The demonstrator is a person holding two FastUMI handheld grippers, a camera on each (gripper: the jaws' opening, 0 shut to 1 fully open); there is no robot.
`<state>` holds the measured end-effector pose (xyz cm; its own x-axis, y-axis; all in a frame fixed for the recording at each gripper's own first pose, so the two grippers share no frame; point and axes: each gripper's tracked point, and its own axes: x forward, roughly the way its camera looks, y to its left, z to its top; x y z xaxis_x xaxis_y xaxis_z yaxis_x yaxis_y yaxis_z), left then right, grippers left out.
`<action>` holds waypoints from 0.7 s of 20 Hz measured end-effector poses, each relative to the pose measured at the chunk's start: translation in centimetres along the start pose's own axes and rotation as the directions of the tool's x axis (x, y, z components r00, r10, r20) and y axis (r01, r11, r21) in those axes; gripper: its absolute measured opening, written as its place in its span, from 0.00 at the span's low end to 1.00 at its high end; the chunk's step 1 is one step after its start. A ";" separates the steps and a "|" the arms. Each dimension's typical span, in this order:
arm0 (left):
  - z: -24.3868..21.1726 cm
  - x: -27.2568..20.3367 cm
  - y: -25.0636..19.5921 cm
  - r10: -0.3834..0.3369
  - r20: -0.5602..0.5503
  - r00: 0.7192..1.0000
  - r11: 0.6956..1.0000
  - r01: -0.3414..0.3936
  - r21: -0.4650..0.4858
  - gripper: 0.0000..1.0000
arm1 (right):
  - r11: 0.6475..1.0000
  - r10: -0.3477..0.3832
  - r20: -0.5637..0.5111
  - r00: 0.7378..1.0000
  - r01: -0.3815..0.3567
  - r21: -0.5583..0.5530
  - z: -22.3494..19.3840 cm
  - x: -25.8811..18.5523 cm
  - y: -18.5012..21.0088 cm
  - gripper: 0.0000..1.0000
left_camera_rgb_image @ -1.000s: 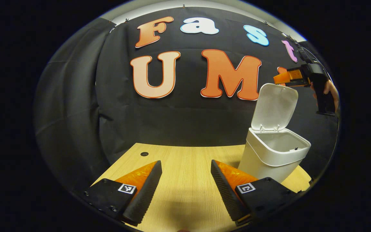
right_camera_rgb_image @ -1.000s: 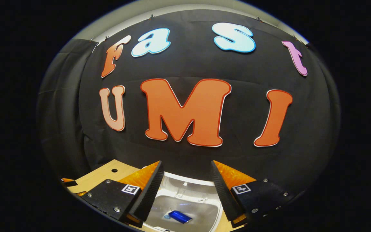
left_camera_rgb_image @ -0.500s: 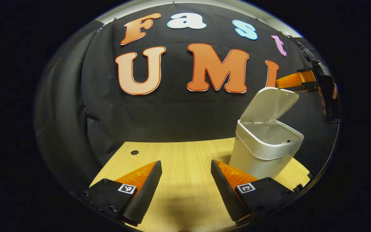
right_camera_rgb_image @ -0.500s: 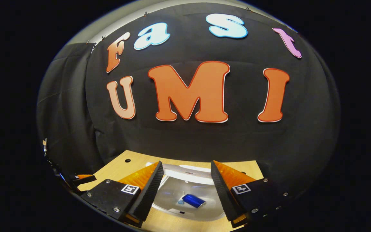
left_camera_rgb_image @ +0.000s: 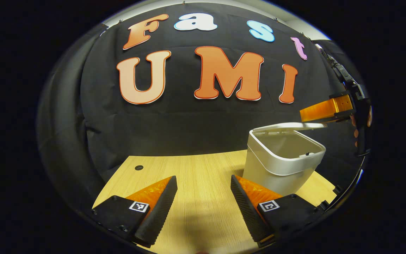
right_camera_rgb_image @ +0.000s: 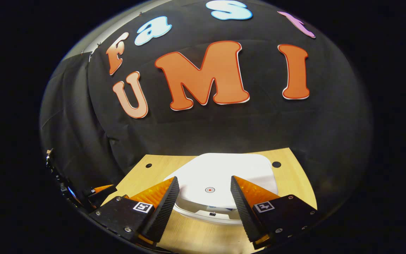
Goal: Press the lid of the desktop garbage bin to open it, pick up the crumpled paper on the desktop and throw it into the bin, then pick up the pop can on the desktop and drop it into the bin, and finally close the garbage bin lid.
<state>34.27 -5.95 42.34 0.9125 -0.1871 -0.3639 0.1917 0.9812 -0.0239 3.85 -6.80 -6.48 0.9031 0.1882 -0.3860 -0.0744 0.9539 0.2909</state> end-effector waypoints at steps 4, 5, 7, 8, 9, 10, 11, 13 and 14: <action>-0.2 0.0 1.0 0.024 -0.005 1.000 1.000 -0.024 0.004 0.98 | 0.999 -0.010 -0.071 0.997 0.012 0.031 -2.0 1.2 -0.3 0.85; -0.1 0.0 1.2 0.030 -0.006 1.000 1.000 -0.030 0.001 0.98 | 1.000 -0.019 -0.087 0.996 0.021 0.022 -2.5 1.5 -0.4 0.83; -0.4 0.1 1.7 0.042 -0.012 0.999 0.999 -0.042 -0.002 0.98 | 0.999 -0.042 -0.104 0.994 0.040 -0.015 -3.1 1.7 -0.6 0.80; -0.6 0.1 1.9 0.046 -0.015 0.999 0.999 -0.046 -0.002 0.99 | 0.998 -0.054 -0.107 0.993 0.050 -0.039 -3.4 1.8 -0.7 0.77; -0.6 0.2 1.9 0.049 -0.017 0.999 0.999 -0.049 -0.002 0.99 | 0.996 -0.068 -0.112 0.991 0.061 -0.065 -3.6 1.8 -0.8 0.77; -0.7 0.3 2.1 0.049 -0.020 0.999 0.999 -0.049 -0.002 0.99 | 0.993 -0.083 -0.100 0.992 0.074 -0.089 -3.5 1.8 -1.0 0.75; -0.8 0.5 2.1 0.048 -0.024 0.999 0.999 -0.048 -0.002 0.97 | 0.990 -0.096 -0.101 0.990 0.085 -0.108 -3.6 2.0 -1.2 0.74; -0.9 0.6 2.2 0.045 -0.031 0.999 0.999 -0.045 0.003 0.97 | 0.983 -0.128 -0.093 0.987 0.113 -0.147 -3.7 1.9 -1.6 0.68; -0.9 0.8 2.2 0.043 -0.030 0.999 0.999 -0.042 0.006 0.98 | 0.979 -0.138 -0.088 0.986 0.122 -0.166 -3.7 1.8 -1.7 0.62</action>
<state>35.09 -3.88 41.18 0.9086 -0.1437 -0.3923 0.1549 0.9879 -0.0031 4.01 -7.21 -10.87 0.8638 0.0743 -0.4983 -0.0324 0.9952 0.0923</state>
